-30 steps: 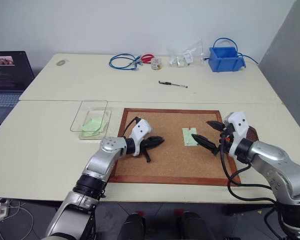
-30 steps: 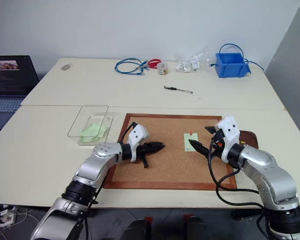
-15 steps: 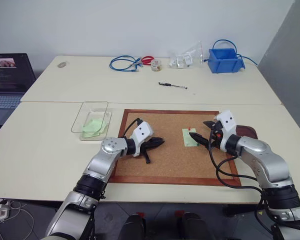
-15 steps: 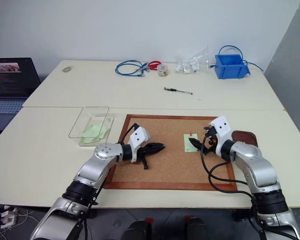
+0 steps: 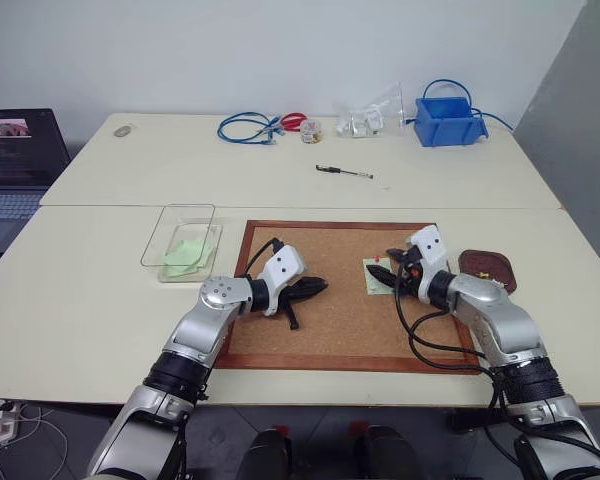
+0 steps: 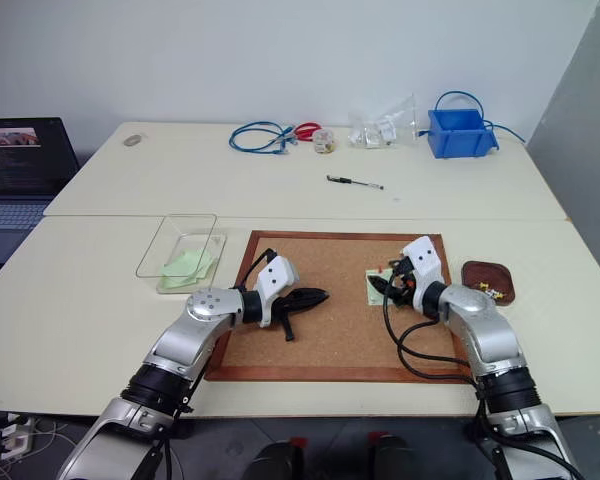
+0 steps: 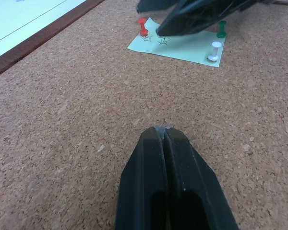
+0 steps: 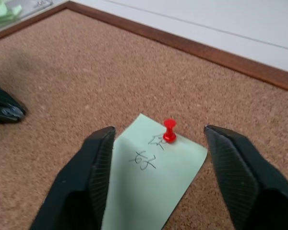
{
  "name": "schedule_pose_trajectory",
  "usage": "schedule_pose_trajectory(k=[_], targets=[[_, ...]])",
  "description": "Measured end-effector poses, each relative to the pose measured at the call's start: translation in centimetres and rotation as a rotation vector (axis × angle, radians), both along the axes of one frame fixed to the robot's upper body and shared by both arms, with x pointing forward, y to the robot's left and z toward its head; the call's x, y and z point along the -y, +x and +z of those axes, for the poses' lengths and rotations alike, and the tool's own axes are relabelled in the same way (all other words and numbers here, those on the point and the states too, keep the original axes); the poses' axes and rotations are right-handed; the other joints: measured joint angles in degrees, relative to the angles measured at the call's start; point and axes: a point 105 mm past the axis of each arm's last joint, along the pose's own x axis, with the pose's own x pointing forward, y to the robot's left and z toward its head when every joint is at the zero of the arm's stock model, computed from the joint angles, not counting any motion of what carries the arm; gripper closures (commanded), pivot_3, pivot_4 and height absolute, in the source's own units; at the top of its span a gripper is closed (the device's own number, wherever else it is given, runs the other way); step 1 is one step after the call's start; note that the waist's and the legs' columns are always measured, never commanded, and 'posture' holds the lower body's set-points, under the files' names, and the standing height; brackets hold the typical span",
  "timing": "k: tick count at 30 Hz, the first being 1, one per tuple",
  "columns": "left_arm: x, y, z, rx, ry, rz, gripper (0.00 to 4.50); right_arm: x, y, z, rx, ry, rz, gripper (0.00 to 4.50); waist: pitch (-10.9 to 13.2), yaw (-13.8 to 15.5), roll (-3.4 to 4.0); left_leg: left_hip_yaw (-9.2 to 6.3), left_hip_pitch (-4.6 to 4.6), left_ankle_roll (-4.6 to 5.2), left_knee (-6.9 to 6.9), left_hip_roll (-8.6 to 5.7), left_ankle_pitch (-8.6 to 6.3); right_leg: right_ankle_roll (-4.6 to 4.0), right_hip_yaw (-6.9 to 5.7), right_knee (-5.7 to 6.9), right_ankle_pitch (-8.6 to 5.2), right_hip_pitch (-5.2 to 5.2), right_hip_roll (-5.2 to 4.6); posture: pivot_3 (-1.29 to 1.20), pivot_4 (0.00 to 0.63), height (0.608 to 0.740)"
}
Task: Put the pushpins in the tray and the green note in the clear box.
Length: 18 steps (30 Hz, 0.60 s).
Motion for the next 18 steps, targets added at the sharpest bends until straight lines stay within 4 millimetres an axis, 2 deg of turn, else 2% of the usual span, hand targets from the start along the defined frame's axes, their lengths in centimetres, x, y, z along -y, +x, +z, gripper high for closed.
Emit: schedule_pose_trajectory(k=[7,11,18], targets=[[-0.04,-0.03,0.00,-0.001,0.002,-0.003,4.50,-0.30,0.40,0.26,0.031,0.001,0.008,3.70,0.00,-0.01,0.00,0.00,0.00,0.00,-0.01,0.00,0.00,0.00,0.00,0.00,0.00,0.00,0.00,0.00,0.150,0.740],[-0.07,-0.07,-0.01,-0.003,0.003,-0.007,4.50,-0.24,0.46,0.13,0.038,-0.009,0.009,4.40,0.00,-0.01,0.00,0.00,0.01,0.00,-0.01,0.00,0.00,0.00,0.00,0.00,0.00,0.00,0.00,0.00,0.150,0.740],[-0.07,-0.07,-0.01,-0.003,0.003,-0.007,4.50,-0.30,0.46,0.12,0.044,-0.008,0.014,4.40,0.00,-0.01,0.00,0.00,0.01,0.00,-0.01,0.00,0.00,0.00,0.00,0.00,0.00,0.00,0.00,0.00,0.150,0.740]])
